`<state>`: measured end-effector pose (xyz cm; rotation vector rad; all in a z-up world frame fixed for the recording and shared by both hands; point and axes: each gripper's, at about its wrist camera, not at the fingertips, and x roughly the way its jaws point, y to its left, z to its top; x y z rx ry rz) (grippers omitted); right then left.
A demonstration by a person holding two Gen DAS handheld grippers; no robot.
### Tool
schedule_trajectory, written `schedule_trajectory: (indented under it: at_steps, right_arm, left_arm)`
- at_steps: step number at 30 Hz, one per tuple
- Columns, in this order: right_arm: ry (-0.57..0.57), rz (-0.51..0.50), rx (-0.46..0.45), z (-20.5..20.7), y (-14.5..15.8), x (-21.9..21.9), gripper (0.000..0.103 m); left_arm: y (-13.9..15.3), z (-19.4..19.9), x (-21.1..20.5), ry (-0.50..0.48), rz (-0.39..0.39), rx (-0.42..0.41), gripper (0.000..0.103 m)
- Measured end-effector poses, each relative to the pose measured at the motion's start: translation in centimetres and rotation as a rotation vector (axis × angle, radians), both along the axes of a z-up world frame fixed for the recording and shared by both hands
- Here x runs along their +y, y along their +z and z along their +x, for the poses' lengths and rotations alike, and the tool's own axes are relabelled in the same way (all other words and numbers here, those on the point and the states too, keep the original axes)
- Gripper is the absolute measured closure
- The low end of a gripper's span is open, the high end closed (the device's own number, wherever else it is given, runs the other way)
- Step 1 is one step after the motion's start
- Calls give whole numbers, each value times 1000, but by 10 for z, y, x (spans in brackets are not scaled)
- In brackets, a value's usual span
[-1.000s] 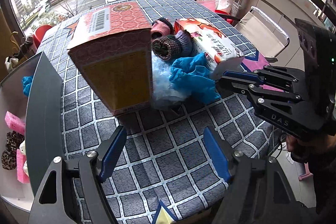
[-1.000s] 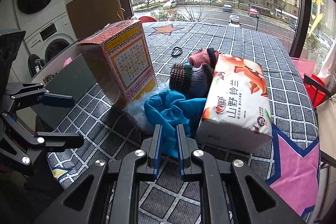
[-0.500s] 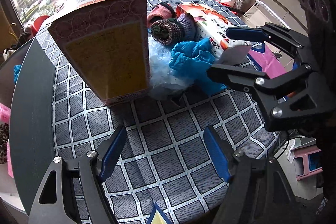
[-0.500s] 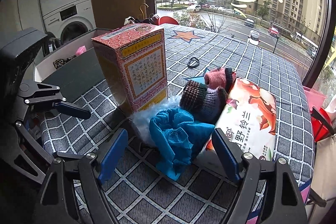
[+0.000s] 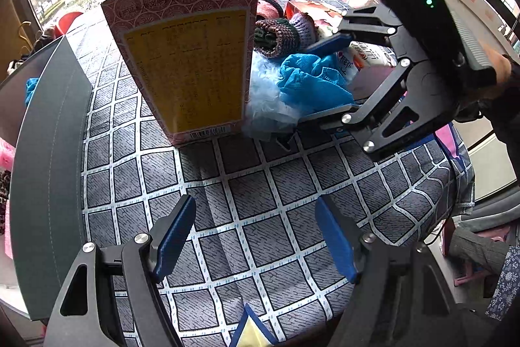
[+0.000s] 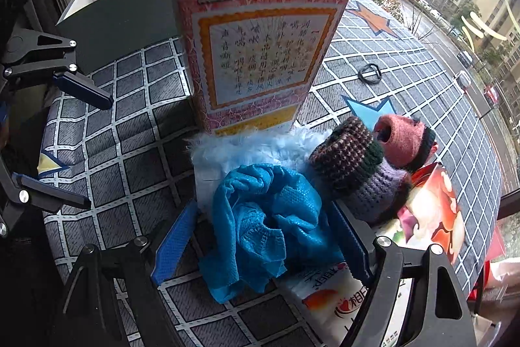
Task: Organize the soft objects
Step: 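Grasp the striped knit hat with left tool while right tool grasps the blue glove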
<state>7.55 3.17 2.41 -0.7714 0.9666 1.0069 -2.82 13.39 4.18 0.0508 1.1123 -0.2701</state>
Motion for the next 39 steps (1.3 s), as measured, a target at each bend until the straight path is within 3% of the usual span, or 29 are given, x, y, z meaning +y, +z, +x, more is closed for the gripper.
schedule_trajectory:
  at_steps: [1, 4, 10, 14, 20, 24, 26, 30, 35, 39]
  right_arm:
    - [1, -12, 31, 0, -6, 1, 59]
    - [-18, 38, 43, -9, -1, -8, 70]
    - [-106, 174, 76, -48, 13, -50, 70]
    - [-238, 190, 16, -68, 15, -76, 70]
    - [-495, 276, -9, -78, 13, -117, 70]
    - [-558, 318, 27, -82, 1, -125, 70]
    - [-571, 338, 27, -84, -2, -127, 70]
    - [-585, 386, 30, -83, -2, -131, 70]
    - [-588, 423, 32, -85, -4, -136, 70]
    - [-592, 441, 37, -85, -6, -136, 70]
  left_arm:
    - [0, 0, 2, 3, -2, 0, 24]
    - [1, 2, 5, 1, -12, 0, 24]
    - [0, 9, -13, -69, -32, -3, 24]
    - [2, 17, -41, -140, -13, -18, 24]
    - [28, 43, -82, -188, 25, -110, 24]
    - [42, 71, -99, -207, 50, -148, 24]
    - [46, 83, -104, -255, 34, -122, 24]
    - [54, 92, -130, -363, 176, -137, 24]
    - [64, 83, -141, -499, 270, -155, 22]
    - [28, 77, -144, -552, 331, -52, 21]
